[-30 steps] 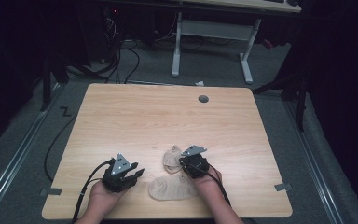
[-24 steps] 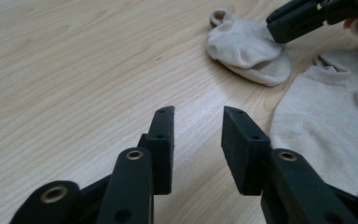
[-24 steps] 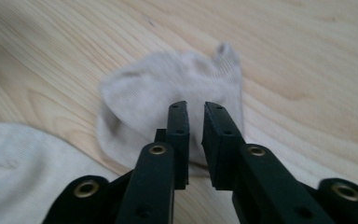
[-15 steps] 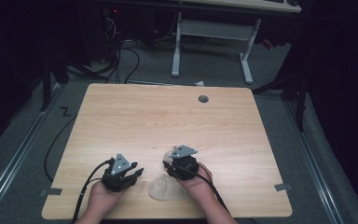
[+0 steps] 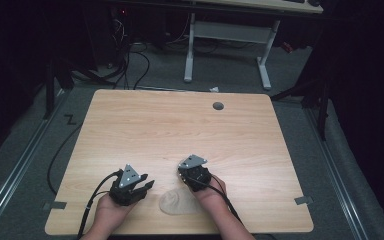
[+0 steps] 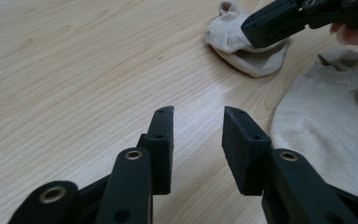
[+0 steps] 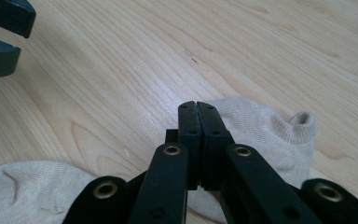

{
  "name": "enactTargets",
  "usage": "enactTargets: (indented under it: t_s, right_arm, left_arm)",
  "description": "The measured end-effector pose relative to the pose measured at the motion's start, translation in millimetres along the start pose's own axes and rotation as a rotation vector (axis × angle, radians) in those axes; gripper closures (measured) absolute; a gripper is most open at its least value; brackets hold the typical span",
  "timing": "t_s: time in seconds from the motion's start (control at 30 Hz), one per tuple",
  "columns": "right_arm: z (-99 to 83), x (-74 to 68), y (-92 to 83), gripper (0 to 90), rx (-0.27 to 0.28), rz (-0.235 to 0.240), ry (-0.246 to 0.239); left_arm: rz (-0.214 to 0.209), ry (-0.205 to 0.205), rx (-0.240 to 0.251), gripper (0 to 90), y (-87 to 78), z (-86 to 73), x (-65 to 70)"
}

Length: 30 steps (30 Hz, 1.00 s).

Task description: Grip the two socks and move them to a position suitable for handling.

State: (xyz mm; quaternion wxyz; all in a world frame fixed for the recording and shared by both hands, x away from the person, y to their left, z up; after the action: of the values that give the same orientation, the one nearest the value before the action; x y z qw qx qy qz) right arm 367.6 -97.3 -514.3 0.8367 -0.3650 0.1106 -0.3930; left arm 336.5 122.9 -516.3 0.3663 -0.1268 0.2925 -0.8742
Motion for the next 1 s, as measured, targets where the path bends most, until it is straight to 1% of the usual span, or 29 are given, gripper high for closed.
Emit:
enactTargets:
  t_s: [0.2, 0.43, 0.6, 0.63, 0.67, 0.7, 0.73, 0.8, 0.83, 0.93, 1.0]
  right_arm:
    - [1.0, 2.6, -5.8, 90.0, 0.031, 0.008, 0.019]
    - [3.8, 6.9, -14.9, 90.0, 0.068, 0.001, 0.020]
    - [5.1, 9.5, -19.7, 90.0, 0.078, -0.009, 0.023]
    - [5.1, 9.7, -19.6, 89.4, 0.075, -0.007, 0.030]
    - [4.9, 9.9, -17.3, 83.6, 0.070, 0.001, 0.032]
    - [4.5, 9.4, -14.6, 78.1, 0.053, 0.016, 0.038]
    - [4.2, 8.7, -12.3, 71.8, 0.045, 0.020, 0.040]
    - [3.7, 6.9, -5.6, 61.3, 0.031, 0.012, 0.041]
    - [3.9, 6.8, -0.8, 57.6, 0.020, 0.010, 0.044]
    - [2.5, 8.0, 12.5, 57.4, -0.014, -0.003, 0.043]
    - [1.2, 9.7, 16.9, 63.7, -0.032, -0.004, 0.042]
  left_arm:
    - [0.002, -0.002, 0.000, 64.1, 0.7, 0.1, -0.2]
    - [0.006, -0.001, 0.000, 64.1, 1.2, -0.1, -0.1]
    - [0.006, -0.001, -0.001, 64.1, 1.7, 0.0, -0.9]
    - [0.006, -0.002, 0.000, 64.1, 1.7, 0.1, -0.9]
    - [0.006, -0.001, 0.000, 64.1, 1.4, 0.2, -0.9]
    - [0.005, -0.001, 0.000, 64.1, 1.2, 0.2, -0.8]
    - [0.005, 0.000, 0.001, 64.1, 1.0, 0.3, -0.6]
    - [0.005, 0.003, 0.002, 64.1, 0.4, 0.5, -0.5]
    - [0.005, 0.003, 0.002, 64.1, 0.3, 0.5, -0.5]
    - [0.006, 0.006, 0.000, 64.1, 0.3, 0.3, -0.6]
    - [0.005, 0.008, 0.001, 64.1, 0.2, 0.2, -0.4]
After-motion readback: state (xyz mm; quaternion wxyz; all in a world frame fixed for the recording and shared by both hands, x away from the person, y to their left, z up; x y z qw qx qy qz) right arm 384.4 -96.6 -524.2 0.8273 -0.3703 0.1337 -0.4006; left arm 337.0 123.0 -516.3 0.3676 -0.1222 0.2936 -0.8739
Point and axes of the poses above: each handheld gripper's, and its own axes: y roughly forward along the jaws, z roughly out of its top, x roughly to its right, the point moved 2 cm from there along y, roughly forward along the jaws, and after that the axes turned 1 degree about z, right-handed, at the moved point
